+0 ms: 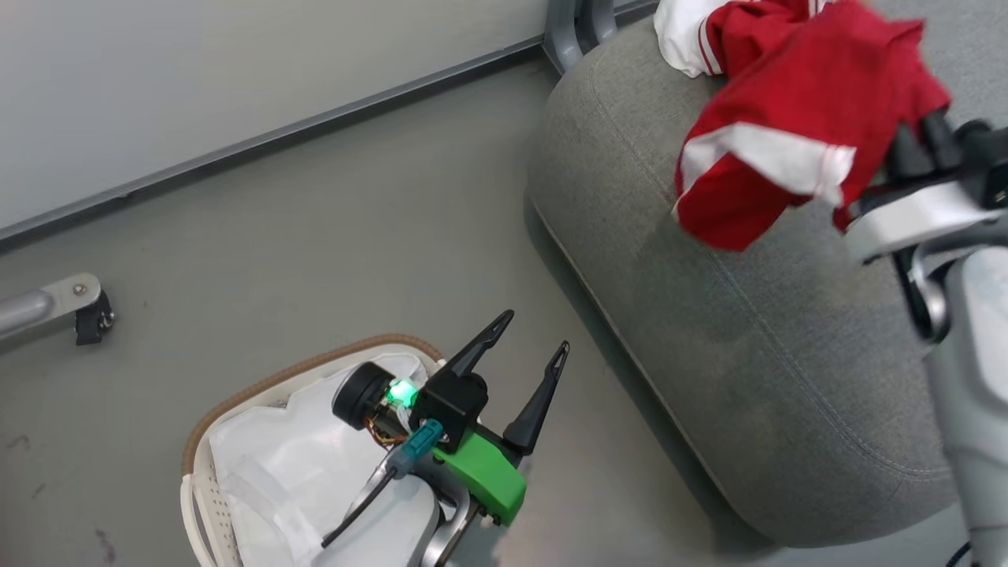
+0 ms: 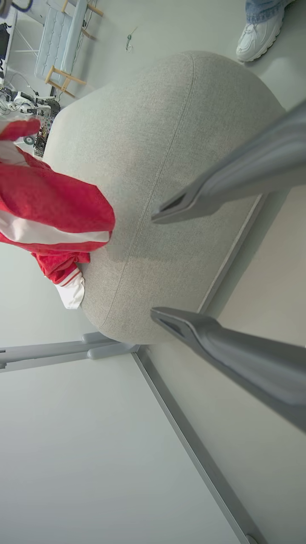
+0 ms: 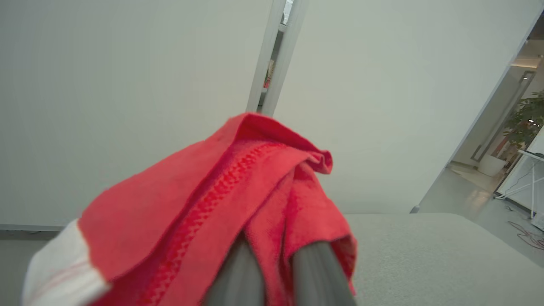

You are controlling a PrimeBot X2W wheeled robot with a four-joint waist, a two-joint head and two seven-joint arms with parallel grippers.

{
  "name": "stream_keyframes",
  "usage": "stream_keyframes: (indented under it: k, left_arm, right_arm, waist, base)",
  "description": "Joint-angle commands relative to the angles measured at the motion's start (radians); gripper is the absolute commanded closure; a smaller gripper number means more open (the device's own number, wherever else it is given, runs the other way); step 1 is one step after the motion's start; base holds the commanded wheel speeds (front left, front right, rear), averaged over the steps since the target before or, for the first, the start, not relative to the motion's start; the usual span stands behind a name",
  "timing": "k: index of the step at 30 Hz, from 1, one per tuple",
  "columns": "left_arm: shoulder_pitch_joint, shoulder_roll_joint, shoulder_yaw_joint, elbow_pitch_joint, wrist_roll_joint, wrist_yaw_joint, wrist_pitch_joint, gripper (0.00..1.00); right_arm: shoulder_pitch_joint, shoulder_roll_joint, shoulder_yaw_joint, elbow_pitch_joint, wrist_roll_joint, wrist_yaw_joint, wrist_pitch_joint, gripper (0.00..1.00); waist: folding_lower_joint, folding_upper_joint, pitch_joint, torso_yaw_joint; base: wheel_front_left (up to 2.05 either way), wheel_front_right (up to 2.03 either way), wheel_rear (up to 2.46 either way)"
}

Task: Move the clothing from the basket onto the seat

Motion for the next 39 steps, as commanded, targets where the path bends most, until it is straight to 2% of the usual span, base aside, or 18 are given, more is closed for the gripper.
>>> stream_keyframes:
  k: [1, 5, 9, 15, 22, 27, 28, 29, 30, 31, 32, 39]
  left_arm:
    - [-0.024, 0.013, 0.002, -0.006, 0.007, -0.004, 0.001, 0.0]
    - [-0.057, 0.027, -0.001, -0.012, 0.023, -0.004, 0.001, 0.0]
    - [-0.09, 0.047, -0.008, -0.028, 0.037, -0.004, 0.001, 0.0]
    - [-0.144, 0.074, -0.017, -0.044, 0.059, -0.004, 0.001, 0.0]
    - [-0.178, 0.086, -0.021, -0.059, 0.068, -0.004, 0.001, 0.0]
    - [-0.178, 0.103, -0.012, -0.063, 0.067, 0.002, 0.001, 0.0]
    - [-0.174, 0.105, -0.011, -0.063, 0.066, 0.003, 0.001, 0.0]
    - [-0.171, 0.106, -0.01, -0.063, 0.065, 0.005, 0.001, 0.0]
    - [-0.168, 0.108, -0.009, -0.062, 0.065, 0.005, 0.001, 0.0]
    - [-0.163, 0.109, -0.008, -0.061, 0.063, 0.008, 0.001, 0.0]
    - [-0.159, 0.108, -0.008, -0.06, 0.062, 0.01, 0.001, 0.0]
    - [-0.132, 0.1, 0.003, -0.059, 0.041, 0.016, 0.001, 0.0]
  right_arm:
    - [-0.052, -0.032, -0.017, 0.011, -0.008, -0.001, -0.005, 1.0]
    - [-0.188, -0.109, -0.063, 0.062, 0.035, -0.001, -0.005, 1.0]
    - [-0.316, -0.216, -0.086, 0.125, 0.045, -0.001, 0.003, 1.0]
    - [-0.426, -0.309, -0.11, 0.221, 0.027, -0.001, 0.023, 1.0]
    - [-0.405, -0.314, -0.195, 0.399, -0.015, -0.001, 0.006, 1.0]
    - [-0.356, -0.283, -0.298, 0.519, -0.05, -0.001, -0.003, 1.0]
    - [-0.349, -0.278, -0.312, 0.528, -0.06, -0.001, -0.004, 0.94]
    - [-0.34, -0.272, -0.327, 0.529, -0.072, -0.001, -0.005, 0.68]
    - [-0.331, -0.263, -0.338, 0.527, -0.079, -0.001, -0.005, 0.52]
    - [-0.318, -0.25, -0.348, 0.519, -0.086, -0.001, -0.004, 0.07]
    - [-0.306, -0.239, -0.356, 0.512, -0.089, -0.001, -0.004, 0.0]
    - [-0.195, -0.164, -0.346, 0.422, -0.113, -0.001, -0.005, 0.0]
  waist:
    - [0.0, -0.0001, 0.056, 0.031]
    - [0.0, -0.0001, 0.125, 0.068]
    - [0.0, -0.0001, 0.205, 0.103]
    - [0.0, -0.0001, 0.313, 0.132]
    - [0.0, -0.0001, 0.378, 0.15]
    - [0.0, -0.0001, 0.402, 0.149]
    - [0.0, -0.0001, 0.403, 0.148]
    - [0.0, -0.0001, 0.404, 0.146]
    - [0.0, -0.0001, 0.404, 0.144]
    - [0.0, -0.0001, 0.403, 0.139]
    - [0.0, -0.0001, 0.4, 0.136]
    - [0.0, -0.0001, 0.349, 0.104]
  base:
    - [0.0, 0.0, 0.0]
    - [0.0, 0.0, 0.0]
    - [0.0, 0.0, 0.0]
    - [0.0, 0.0, 0.0]
    - [0.0, 0.0, 0.0]
    - [0.0, 0.0, 0.0]
    - [0.0, 0.0, 0.0]
    - [0.0, 0.0, 0.0]
    - [0.0, 0.0, 0.0]
    - [0.0, 0.0, 0.0]
    - [0.0, 0.0, 0.0]
    - [0.0, 0.0, 0.0]
